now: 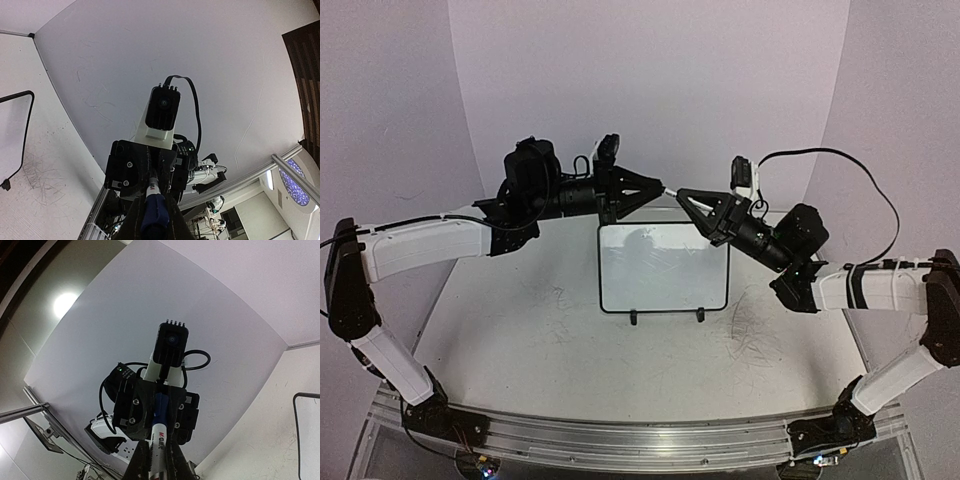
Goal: Write a sentence on the whiteboard
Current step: Open the pen cap from the whiteboard marker, then place the pen cap at the center of the board.
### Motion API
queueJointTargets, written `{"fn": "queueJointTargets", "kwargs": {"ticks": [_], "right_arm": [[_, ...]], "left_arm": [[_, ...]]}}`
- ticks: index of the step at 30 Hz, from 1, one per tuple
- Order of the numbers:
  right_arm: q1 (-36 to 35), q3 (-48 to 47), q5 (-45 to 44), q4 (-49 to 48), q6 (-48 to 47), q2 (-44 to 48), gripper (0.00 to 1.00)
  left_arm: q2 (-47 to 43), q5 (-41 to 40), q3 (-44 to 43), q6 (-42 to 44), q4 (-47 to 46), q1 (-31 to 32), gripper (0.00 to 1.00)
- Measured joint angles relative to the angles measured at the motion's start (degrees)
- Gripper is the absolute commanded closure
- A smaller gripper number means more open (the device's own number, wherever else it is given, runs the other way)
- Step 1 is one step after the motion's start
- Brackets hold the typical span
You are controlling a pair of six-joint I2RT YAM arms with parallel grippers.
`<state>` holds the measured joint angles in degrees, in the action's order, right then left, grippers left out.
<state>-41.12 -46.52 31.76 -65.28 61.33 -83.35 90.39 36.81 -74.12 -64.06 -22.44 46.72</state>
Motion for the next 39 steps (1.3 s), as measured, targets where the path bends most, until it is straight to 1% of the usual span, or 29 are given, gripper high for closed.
{"fn": "queueJointTargets", "kwargs": {"ticks": [6, 11, 13, 19, 21, 23, 24, 26, 29, 31, 35, 39], "right_arm": [[-0.04, 0.64, -0.92, 1.06, -0.69, 0.04, 1.0], [-0.57, 5.01, -1.91, 3.11, -2.15, 2.19, 1.0], [0.2, 7.85, -2.17, 3.88, -2.41, 4.09, 1.0], [6.66, 13.88, -1.52, 4.3, -2.79, 11.76, 1.0], [7.53, 14.34, -1.24, 7.45, -4.6, 14.45, 1.0], [7.61, 14.23, -1.35, 12.87, -7.4, 17.06, 1.0], [7.61, 14.11, -1.58, 16.18, -9.15, 18.48, 1.0], [7.61, 13.38, -3.03, 23.03, -12.8, 20.75, 1.0], [7.61, 11.44, -6.42, 32.76, -18.01, 23.41, 1.0], [7.61, 9.68, -8.76, 37.81, -21.29, 24.44, 1.0], [7.61, 5.66, -11.9, 44.33, -26.51, 24.59, 1.0], [7.61, 3.11, -13.33, 46.98, -29.47, 23.97, 1.0]], "left_arm": [[-0.03, -1.09, 1.2, 0.16, -0.3, -0.03, 1.0], [-0.52, -0.4, 4.87, 0.14, -0.48, -0.13, 1.0], [-1.72, -0.55, 7.38, 0.16, -0.48, -1.45, 1.0], [-9.87, -1.64, 15.37, 0.4, -0.04, -15.39, 1.0], [-13.16, -2.01, 18.72, 0.47, -0.04, -19.14, 1.0], [-16.19, -2.61, 22.36, 0.91, 0.96, -21.27, 1.0], [-17.21, -3.2, 23.62, 1.31, 2.25, -21.72, 1.0], [-17.98, -5.95, 24.38, 4.11, 8.65, -21.81, 1.0], [-17.55, -12.34, 24.2, 9.89, 20.64, -21.53, 1.0], [-15.76, -17.73, 23.6, 14.22, 29.16, -21.53, 1.0], [-10.09, -27.79, 23.56, 19.3, 38.6, -20.58, 1.0], [-3.89, -38.06, 23.46, 21.28, 43.16, -15.89, 1.0]]}}
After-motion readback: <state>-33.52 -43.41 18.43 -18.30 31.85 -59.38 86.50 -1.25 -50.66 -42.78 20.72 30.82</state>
